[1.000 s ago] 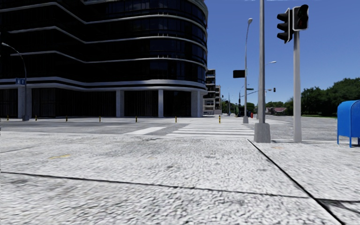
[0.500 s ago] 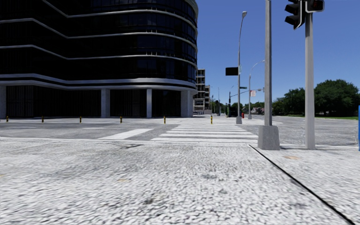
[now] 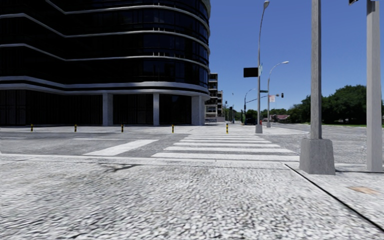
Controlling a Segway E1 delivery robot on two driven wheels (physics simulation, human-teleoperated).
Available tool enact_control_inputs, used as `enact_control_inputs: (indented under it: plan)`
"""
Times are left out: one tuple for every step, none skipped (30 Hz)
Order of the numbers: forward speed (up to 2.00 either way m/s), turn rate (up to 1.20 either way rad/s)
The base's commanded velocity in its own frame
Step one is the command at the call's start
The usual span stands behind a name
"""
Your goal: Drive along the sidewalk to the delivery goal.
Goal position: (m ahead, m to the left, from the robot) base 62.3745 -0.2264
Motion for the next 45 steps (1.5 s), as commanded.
enact_control_inputs:
  plan:
    - [2.0, -0.23]
    - [2.0, -0.23]
    - [2.0, -0.23]
    - [2.0, -0.22]
    - [2.0, -0.03]
    - [2.0, 0.0]
    - [2.0, 0.0]
    - [2.0, 0.0]
    - [2.0, 0.0]
    - [2.0, 0.0]
    - [2.0, 0.0]
    - [2.0, -0.06]
    - [2.0, -0.27]
    - [2.0, -0.43]
    - [2.0, -0.43]
    - [2.0, -0.5]
    - [2.0, -0.54]
    - [2.0, -0.55]
    - [2.0, -0.55]
    - [2.0, -0.55]
    - [2.0, -0.56]
    - [2.0, -0.56]
    - [2.0, -0.56]
    - [2.0, -0.56]
    - [2.0, -0.56]
    - [2.0, -0.39]
    - [2.0, 0.0]
    - [2.0, 0.0]
    - [2.0, 0.0]
    - [2.0, 0.0]
    - [2.0, 0.0]
    - [2.0, 0.0]
    - [2.0, 0.0]
    - [2.0, 0.0]
    - [2.0, 0.0]
    - [2.0, 0.0]
    - [2.0, 0.0]
    - [2.0, 0.0]
    - [2.0, 0.0]
    - [2.0, 0.02]
    - [2.0, 0.24]
    - [2.0, 0.47]
    - [2.0, 0.47]
    - [2.0, 0.55]
    - [2.0, 0.57]
